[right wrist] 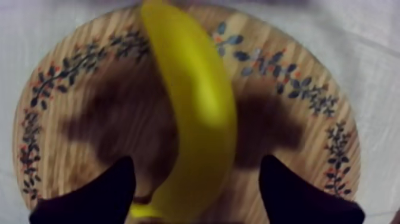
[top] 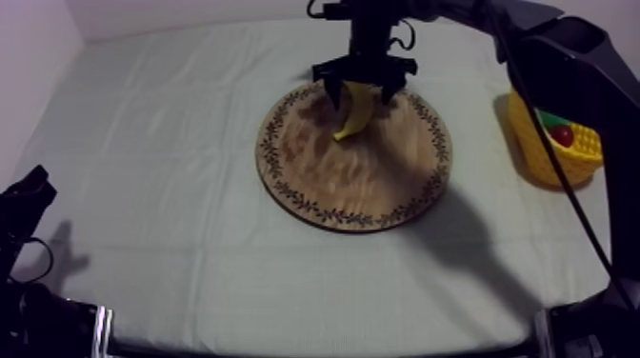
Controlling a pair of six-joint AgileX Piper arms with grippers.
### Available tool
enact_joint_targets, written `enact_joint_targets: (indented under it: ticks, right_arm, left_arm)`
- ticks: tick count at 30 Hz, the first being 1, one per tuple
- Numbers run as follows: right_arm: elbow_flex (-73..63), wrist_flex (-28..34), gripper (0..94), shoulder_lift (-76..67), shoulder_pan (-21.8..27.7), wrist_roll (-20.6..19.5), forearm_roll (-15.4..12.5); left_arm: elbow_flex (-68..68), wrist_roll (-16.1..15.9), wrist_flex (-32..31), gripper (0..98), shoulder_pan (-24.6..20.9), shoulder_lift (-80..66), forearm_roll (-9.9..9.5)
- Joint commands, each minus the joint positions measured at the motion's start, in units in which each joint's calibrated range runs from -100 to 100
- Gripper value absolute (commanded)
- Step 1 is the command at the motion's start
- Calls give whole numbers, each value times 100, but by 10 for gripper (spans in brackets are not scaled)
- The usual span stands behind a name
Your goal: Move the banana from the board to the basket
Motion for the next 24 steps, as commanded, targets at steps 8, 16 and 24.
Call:
enact_joint_targets:
  ticks: [8,16,24]
  right_arm:
    - [-29,23,371,155,49,106,-79]
    - [61,-60,202,161,-4,231,-94]
    - [88,-108,157,-3,-14,260,-102]
  left_arm:
    - [-2,0,0,1,-2,2,0]
    - [-2,0,0,1,-2,2,0]
    - [-2,0,0,1,-2,2,0]
